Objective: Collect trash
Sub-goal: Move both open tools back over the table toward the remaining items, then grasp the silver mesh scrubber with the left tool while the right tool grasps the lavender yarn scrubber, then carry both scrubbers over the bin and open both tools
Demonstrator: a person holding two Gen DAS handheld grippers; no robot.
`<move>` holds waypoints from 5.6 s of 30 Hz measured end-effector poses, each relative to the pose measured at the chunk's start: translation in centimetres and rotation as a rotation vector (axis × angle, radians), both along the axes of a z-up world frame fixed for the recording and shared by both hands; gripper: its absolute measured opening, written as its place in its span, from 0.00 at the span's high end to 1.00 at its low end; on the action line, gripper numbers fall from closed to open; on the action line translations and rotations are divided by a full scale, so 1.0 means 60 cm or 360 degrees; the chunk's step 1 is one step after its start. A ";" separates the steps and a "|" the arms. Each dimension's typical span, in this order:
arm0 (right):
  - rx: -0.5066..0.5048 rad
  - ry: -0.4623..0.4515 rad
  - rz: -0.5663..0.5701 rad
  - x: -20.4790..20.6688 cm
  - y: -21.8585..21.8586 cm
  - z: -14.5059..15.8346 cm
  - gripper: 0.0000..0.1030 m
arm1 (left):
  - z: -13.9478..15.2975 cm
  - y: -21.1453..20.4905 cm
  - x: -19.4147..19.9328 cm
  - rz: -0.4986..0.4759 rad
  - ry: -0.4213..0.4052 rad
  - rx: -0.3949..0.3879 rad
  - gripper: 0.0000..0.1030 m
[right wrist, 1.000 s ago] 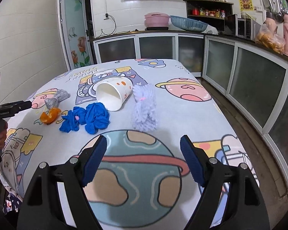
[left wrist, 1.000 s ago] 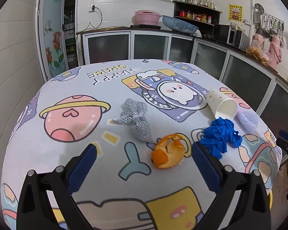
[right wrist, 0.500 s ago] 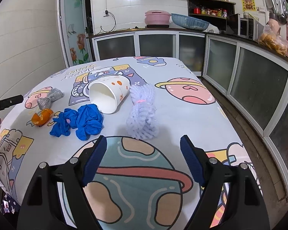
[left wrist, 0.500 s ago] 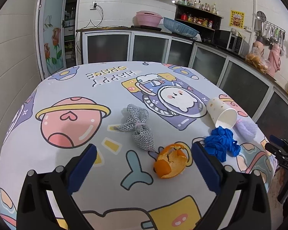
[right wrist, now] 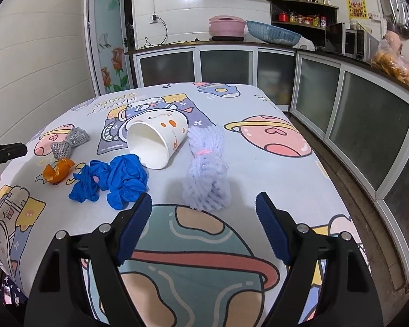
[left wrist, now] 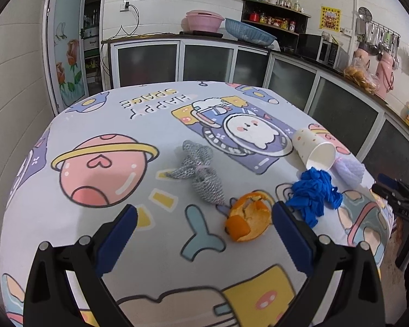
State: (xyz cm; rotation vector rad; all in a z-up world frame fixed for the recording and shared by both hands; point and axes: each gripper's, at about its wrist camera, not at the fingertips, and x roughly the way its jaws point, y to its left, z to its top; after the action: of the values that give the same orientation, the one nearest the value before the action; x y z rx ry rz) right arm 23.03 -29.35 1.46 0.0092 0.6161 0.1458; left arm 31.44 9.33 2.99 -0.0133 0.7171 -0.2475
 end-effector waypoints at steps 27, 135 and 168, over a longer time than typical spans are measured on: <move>-0.0044 0.0033 -0.0022 0.041 0.013 -0.007 0.27 | -0.004 0.051 -0.004 -0.0044 0.0048 -0.0164 0.08; 0.0156 0.0631 -0.0947 -0.486 -0.360 -0.172 0.84 | -0.167 -0.792 -0.254 -0.1532 0.0556 -0.0109 0.81; 0.0126 0.0437 -0.1073 -0.518 -0.405 -0.167 0.34 | -0.062 -0.621 -0.270 -0.1181 0.0238 -0.0351 0.08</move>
State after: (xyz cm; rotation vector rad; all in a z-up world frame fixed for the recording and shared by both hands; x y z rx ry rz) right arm -8.05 -53.65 -8.53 0.3148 0.8492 -0.4917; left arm 15.25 -27.95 -0.74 0.0255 0.8190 -1.0442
